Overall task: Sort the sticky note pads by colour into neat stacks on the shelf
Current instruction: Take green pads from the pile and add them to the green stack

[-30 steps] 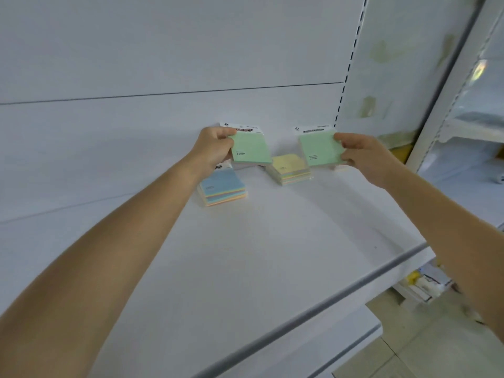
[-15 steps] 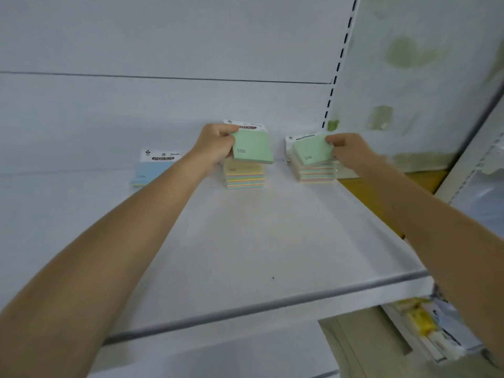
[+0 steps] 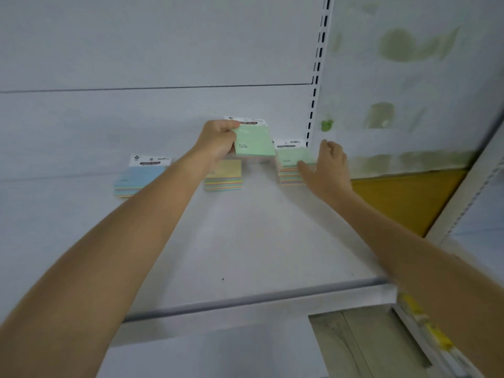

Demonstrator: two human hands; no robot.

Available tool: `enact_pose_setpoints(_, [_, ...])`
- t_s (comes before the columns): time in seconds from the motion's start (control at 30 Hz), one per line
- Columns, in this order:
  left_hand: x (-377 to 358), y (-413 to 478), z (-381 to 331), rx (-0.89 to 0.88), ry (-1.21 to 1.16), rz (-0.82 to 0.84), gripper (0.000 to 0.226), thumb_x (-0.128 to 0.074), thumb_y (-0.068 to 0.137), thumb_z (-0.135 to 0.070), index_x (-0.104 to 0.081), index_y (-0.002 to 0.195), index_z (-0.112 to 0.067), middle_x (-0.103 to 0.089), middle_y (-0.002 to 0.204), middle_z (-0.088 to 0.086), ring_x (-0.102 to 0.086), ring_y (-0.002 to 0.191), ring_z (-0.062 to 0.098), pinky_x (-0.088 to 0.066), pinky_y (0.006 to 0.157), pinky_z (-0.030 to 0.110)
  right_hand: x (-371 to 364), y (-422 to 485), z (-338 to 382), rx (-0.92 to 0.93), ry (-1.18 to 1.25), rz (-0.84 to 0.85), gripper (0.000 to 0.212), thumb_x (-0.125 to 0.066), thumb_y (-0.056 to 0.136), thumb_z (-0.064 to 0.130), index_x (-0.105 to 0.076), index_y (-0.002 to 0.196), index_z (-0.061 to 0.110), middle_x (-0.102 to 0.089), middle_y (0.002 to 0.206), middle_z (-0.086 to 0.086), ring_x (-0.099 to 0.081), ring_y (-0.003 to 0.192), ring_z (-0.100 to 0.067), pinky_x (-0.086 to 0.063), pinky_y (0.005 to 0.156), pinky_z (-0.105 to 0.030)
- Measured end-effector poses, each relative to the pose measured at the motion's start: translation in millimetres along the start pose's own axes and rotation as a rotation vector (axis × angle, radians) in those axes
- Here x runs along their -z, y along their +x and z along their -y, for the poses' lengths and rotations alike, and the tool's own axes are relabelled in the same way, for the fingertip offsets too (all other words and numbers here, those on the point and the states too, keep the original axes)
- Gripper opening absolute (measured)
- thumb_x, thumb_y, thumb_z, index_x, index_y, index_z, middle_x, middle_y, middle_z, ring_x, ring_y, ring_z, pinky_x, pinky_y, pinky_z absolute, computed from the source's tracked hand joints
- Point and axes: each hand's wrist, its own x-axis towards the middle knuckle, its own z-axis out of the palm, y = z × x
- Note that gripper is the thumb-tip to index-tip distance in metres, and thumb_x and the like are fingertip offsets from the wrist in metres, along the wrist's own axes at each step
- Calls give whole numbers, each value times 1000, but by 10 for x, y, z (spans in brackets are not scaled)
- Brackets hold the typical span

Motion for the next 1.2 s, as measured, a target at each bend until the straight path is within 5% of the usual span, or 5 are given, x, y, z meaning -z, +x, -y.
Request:
enact_pose_setpoints(0.2, [-539,79,20,-9,19,57,42,-32,89,11,-50,126,4,-52,109,13,-53,96,22,-52,53,13,-63,-337,-196,-142,-100,367,87,-47,81,62,-25,140,1,-21,150,-17,-26,137,-35,-28,110,-41])
enact_pose_setpoints(0.37, [-815,113,149,-155,427,64,37,-36,88,4,-62,114,1,-59,126,18,-56,114,29,-45,98,31,-52,-361,-185,-103,-152,385,85,-38,85,63,-23,142,1,-21,151,-13,-25,138,-31,-30,108,-41])
enact_pose_setpoints(0.63, [-747,39,271,-248,833,311,76,-53,61,-68,-66,105,-7,-58,119,18,-50,117,31,-40,101,37,-45,-373,-177,-101,-170,387,83,-37,85,62,-24,140,1,-29,146,-14,-28,136,-31,-33,105,-41])
enact_pose_setpoints(0.83, [-746,7,307,-345,942,328,44,-55,91,-27,-52,130,-7,-39,134,23,-33,130,32,-25,108,28,-23,-398,-163,-96,-162,382,81,-37,86,61,-26,139,1,-31,143,-13,-30,133,-30,-35,103,-40])
enact_pose_setpoints(1.2, [-655,-66,326,-420,1101,369,53,-40,96,-34,-25,146,-21,-24,150,9,-21,138,27,-27,113,38,-38,-399,-175,-78,-147,384,77,-36,87,60,-25,140,4,-27,146,-14,-27,135,-30,-32,106,-40])
